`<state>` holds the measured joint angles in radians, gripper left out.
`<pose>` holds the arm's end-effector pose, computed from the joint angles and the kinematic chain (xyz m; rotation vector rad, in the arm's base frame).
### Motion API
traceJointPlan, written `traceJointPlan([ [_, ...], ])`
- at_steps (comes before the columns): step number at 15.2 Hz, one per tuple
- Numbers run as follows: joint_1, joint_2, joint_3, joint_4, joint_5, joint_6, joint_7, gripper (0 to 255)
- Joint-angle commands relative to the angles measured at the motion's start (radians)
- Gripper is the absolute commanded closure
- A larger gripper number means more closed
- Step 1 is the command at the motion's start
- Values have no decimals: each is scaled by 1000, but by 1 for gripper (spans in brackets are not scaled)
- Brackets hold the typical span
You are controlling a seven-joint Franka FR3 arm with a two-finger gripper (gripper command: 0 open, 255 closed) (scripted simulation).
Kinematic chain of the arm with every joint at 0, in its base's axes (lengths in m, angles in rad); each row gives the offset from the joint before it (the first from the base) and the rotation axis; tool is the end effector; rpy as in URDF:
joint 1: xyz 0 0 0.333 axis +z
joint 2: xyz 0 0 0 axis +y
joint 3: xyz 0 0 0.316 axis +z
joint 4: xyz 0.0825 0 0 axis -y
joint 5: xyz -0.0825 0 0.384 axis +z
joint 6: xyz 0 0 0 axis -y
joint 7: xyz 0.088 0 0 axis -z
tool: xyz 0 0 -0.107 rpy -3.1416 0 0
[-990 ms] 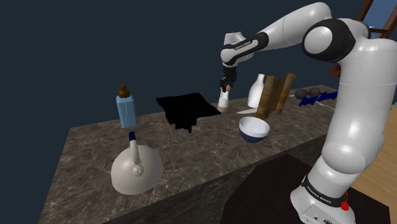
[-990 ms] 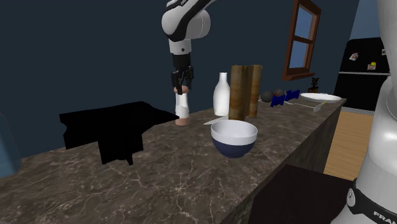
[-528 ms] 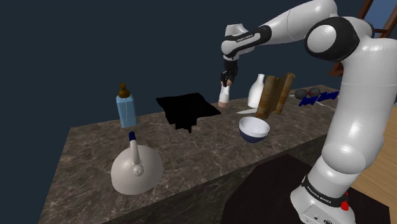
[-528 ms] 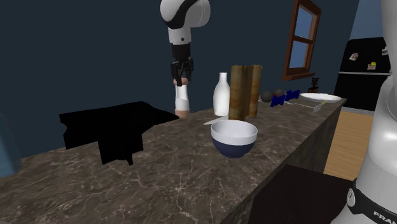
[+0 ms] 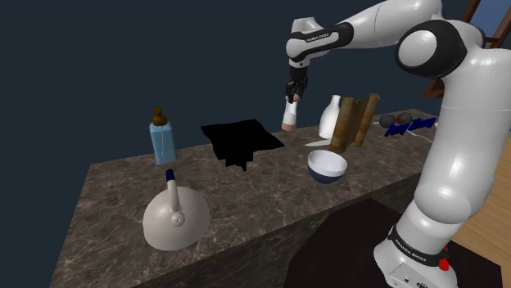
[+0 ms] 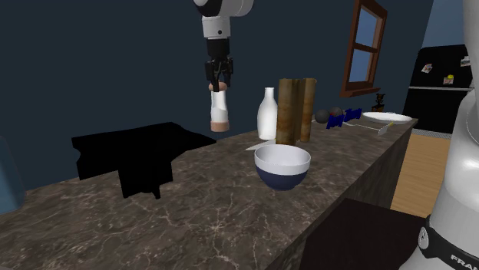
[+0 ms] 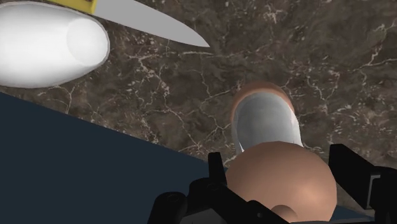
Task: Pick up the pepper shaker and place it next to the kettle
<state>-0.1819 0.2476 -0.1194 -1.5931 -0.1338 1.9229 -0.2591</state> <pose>0.6162 -0.1938 0.4988 2.9676 0.0053 0.0550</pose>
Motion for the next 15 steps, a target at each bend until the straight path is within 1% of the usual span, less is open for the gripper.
traceJointPlan([
  [1,0,-2,0,24,1,-25,-4,255],
  [15,-2,16,-1,237,9,-219,-31,255],
])
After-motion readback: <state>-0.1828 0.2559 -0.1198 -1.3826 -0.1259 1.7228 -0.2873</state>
